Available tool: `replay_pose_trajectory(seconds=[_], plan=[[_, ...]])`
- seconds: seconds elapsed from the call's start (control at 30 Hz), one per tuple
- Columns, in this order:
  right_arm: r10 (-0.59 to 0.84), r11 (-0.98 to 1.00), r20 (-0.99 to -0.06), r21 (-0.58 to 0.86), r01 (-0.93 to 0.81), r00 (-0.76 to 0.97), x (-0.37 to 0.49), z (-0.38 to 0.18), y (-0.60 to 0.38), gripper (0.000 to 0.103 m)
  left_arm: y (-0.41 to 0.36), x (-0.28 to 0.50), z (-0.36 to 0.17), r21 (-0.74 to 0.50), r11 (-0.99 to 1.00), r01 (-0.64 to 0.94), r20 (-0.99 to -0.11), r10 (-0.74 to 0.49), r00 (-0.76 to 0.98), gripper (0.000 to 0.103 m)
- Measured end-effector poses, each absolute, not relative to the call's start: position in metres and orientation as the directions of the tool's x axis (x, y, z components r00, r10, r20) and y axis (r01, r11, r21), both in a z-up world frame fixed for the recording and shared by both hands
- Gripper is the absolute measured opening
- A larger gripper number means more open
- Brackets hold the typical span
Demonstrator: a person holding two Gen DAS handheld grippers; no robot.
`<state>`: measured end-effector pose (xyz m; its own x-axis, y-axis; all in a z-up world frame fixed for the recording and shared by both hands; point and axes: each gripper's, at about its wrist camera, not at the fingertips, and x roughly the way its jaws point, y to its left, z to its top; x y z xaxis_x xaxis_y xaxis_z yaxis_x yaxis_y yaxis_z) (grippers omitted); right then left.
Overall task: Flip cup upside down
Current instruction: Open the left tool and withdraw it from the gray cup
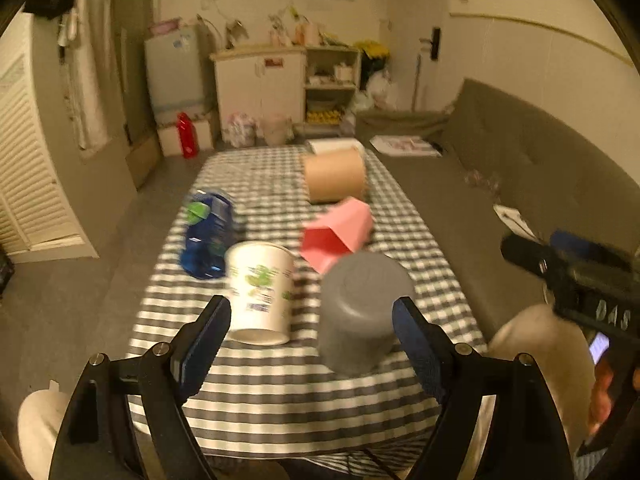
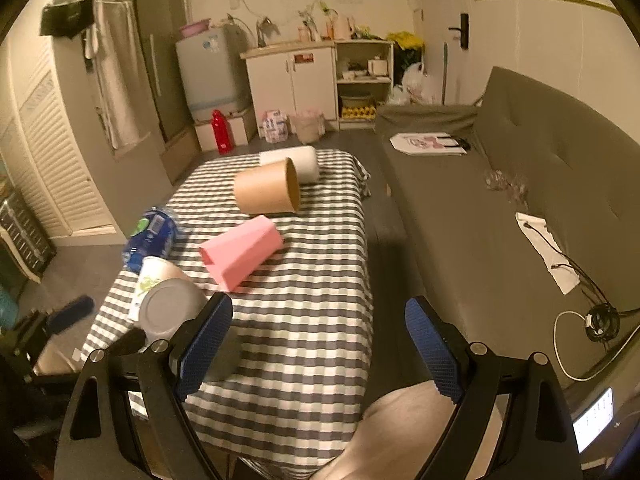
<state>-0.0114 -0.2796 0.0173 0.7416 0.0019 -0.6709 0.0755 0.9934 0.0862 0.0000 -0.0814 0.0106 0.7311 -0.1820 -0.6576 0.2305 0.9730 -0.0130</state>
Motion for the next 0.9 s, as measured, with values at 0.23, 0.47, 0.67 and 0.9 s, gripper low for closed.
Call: replay_pose_trajectory(seconds=[0.23,0.47,0.67,0.9], plan=[[0.044,0.996,-0.662,0.085,0.017,0.748,-0.029,0.003,-0.249,0.09,-0.051,-0.009,0.003,-0.024,0.986,0.162,-0.617,-0.142,0.774,0.092],[0.016,1.0,-0.673,0.026,0.003,0.74,-0.032,-0.011,-0.233,0.095,-0.042,-0.013,-0.014,-0.006,0.991,0.13,-0.626,-0.105,0.773,0.1],[0.0,1.0,-0.681,-0.005,-0.006,0.732,-0.032,-0.017,-0.227,0.103,-0.038,-0.014,-0.014,-0.012,0.994,0.107,-0.621,-0.092,0.779,0.102],[-0.003,1.0,-0.679,-0.019,-0.013,0.734,-0.034,-0.018,-0.224,0.103,-0.032,-0.013,-0.013,-0.023,0.996,0.086,-0.617,-0.082,0.783,0.102]])
